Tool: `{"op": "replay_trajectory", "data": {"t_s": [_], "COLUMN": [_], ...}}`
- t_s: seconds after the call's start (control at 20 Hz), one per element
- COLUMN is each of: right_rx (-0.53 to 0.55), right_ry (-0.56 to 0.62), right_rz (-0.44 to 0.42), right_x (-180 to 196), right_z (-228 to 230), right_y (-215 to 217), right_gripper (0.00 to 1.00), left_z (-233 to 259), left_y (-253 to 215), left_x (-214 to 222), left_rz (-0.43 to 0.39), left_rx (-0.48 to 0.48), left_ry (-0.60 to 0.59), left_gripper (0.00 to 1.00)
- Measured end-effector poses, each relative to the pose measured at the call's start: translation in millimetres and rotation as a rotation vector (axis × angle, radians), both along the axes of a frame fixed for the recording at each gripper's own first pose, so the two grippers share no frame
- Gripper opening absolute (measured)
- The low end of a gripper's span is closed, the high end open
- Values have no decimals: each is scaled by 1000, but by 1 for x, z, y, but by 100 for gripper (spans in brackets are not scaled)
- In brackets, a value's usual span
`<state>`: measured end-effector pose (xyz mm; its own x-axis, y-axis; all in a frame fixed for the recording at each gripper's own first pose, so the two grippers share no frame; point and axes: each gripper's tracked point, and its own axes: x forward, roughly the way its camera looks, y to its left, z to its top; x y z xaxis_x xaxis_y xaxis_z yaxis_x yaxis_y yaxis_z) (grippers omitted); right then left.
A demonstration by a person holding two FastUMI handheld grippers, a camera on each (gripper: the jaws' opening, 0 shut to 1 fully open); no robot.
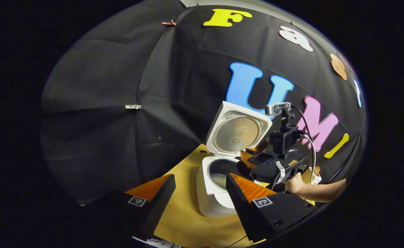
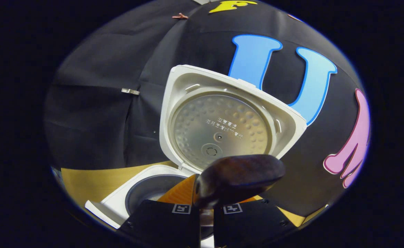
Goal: Close the left gripper, press the button to open the rice cooker; take a wooden spoon from the chopstick holder with the right hand, scoop a spoonful of rice and pour it into the rice cooker, then put the wooden spoon back into the chopstick holder.
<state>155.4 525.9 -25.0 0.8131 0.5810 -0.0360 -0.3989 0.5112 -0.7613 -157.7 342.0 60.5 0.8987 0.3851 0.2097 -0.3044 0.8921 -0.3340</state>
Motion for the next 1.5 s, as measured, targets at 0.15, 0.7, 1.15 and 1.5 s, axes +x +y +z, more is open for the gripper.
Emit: {"op": "replay_trajectory", "data": {"t_s": [0.15, 0.7, 1.15, 1.5], "right_rx": [125, 400, 502, 545], "right_ry": [103, 312, 335, 259], "right_rz": [-13, -8, 18, -7], "right_x": [-5, -36, -64, -73], "right_z": [14, 60, 100, 139], "right_y": [-2, -25, -61, -133], "right_gripper": [8, 8, 19, 19], "left_z": [-2, 7, 27, 53], "left_y": [1, -13, -39, -67], "left_x": [-1, 3, 2, 8], "left_rz": [2, -21, -11, -9], "left_rx": [-6, 16, 84, 134], "left_ry": [1, -14, -21, -45], "left_gripper": [95, 91, 95, 95]}}
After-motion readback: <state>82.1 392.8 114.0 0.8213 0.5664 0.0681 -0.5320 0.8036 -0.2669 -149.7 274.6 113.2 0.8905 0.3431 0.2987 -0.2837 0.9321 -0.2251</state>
